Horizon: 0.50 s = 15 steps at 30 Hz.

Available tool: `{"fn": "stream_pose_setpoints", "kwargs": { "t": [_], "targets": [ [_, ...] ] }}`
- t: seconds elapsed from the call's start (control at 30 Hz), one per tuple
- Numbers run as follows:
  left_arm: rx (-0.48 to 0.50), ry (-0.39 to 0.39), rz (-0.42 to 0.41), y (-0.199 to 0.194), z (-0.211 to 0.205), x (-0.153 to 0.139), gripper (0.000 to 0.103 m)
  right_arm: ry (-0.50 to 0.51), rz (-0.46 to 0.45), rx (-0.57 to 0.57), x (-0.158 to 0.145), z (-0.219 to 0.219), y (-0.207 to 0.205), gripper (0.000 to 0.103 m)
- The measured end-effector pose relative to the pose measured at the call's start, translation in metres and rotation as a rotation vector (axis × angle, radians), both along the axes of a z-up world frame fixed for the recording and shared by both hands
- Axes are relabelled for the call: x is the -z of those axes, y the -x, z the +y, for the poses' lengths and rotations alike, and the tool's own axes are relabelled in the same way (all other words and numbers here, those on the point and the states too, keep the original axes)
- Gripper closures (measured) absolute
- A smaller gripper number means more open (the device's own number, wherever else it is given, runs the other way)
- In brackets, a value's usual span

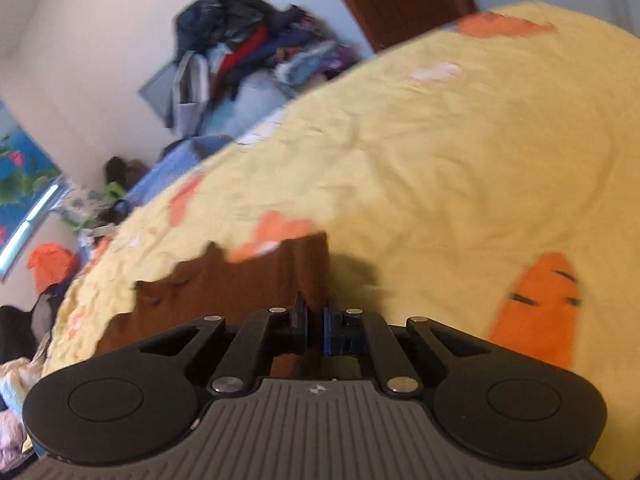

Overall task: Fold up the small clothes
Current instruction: 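Grasp the other sleeve cuff with the left gripper and fold it inward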

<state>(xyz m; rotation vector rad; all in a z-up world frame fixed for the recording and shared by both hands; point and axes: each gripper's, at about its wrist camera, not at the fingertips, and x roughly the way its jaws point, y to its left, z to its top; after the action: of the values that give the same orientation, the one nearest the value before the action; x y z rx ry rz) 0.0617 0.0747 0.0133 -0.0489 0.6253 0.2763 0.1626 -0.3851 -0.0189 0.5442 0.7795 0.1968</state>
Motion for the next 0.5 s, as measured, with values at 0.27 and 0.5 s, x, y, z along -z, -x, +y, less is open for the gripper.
{"fn": "stream_pose_setpoints", "kwargs": {
  "t": [0.27,0.5],
  "targets": [
    [-0.021,0.029,-0.062,0.031,0.000,-0.024,0.088,0.145,-0.087,-0.002,-0.018,0.018,0.018,0.073],
    [0.059,0.016,-0.148,0.021,-0.033,-0.040,0.041,0.150,-0.231,-0.236,-0.050,0.083,0.052,0.023]
  ]
}}
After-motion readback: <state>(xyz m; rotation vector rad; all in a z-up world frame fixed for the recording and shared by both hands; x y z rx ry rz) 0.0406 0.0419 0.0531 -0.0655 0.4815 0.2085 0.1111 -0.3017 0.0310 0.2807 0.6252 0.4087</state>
